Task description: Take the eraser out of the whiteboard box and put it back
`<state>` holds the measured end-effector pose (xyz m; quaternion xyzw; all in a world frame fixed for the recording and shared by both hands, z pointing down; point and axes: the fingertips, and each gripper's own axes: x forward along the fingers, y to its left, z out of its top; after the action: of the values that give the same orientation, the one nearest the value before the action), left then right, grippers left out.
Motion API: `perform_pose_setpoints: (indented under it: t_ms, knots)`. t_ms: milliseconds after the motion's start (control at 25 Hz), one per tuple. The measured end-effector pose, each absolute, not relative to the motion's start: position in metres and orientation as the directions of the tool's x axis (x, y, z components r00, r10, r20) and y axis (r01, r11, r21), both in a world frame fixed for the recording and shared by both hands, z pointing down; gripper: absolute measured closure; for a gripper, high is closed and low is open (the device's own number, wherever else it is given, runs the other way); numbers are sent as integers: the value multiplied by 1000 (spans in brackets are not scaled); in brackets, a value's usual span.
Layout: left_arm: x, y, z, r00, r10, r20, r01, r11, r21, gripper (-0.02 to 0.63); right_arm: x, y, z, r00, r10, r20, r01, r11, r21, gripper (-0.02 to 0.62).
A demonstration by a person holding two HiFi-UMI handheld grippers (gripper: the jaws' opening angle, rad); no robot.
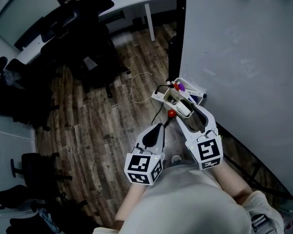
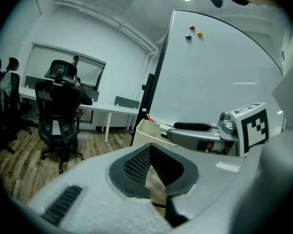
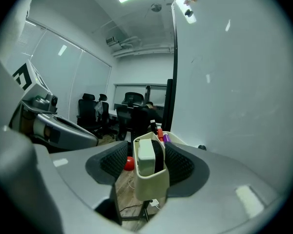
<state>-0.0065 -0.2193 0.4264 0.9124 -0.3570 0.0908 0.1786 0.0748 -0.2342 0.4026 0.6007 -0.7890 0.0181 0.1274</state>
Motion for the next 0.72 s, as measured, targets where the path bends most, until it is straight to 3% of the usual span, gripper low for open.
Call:
perform_pose_setpoints:
  t_ms: [400, 720]
  knots:
    - [-2, -230, 426, 728, -622, 290, -685, -678, 265, 604, 75, -249, 407, -251, -937, 241, -945, 292, 149, 362]
    - [-2, -231, 427, 726, -625, 285, -687, -676, 266, 604, 76, -251, 411, -223, -941, 254, -945, 273, 182, 422]
